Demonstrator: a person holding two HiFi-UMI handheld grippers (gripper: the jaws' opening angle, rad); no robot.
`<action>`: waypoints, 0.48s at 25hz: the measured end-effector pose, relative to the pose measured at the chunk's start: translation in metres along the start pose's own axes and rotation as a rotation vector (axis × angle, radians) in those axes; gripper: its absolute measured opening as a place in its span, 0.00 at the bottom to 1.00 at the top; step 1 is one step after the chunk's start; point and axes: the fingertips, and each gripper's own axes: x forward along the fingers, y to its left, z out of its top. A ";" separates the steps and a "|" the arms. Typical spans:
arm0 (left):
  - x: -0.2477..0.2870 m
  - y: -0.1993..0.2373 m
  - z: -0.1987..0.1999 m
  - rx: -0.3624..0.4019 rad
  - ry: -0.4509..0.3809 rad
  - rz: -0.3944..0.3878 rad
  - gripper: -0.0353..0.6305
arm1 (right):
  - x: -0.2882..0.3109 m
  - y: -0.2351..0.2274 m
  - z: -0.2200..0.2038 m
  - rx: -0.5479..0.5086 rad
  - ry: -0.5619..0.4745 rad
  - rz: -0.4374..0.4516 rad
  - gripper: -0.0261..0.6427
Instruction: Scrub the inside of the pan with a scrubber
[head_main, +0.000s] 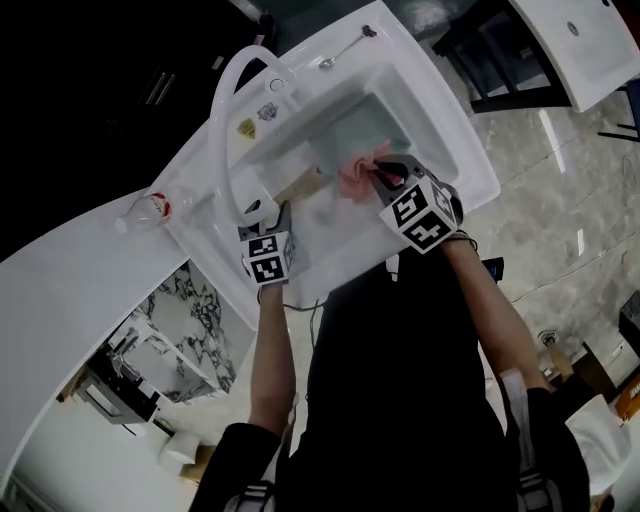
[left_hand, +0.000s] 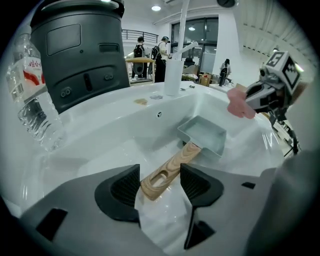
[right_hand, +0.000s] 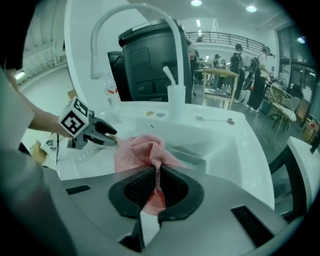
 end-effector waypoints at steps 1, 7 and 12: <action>0.000 -0.001 0.000 -0.003 0.000 -0.003 0.44 | 0.012 -0.003 -0.005 -0.027 0.025 0.007 0.10; 0.000 0.001 0.001 0.009 -0.003 0.006 0.44 | 0.077 -0.020 -0.030 -0.172 0.120 0.035 0.10; 0.003 0.000 0.002 0.022 -0.003 0.014 0.44 | 0.111 -0.013 -0.055 -0.287 0.225 0.085 0.10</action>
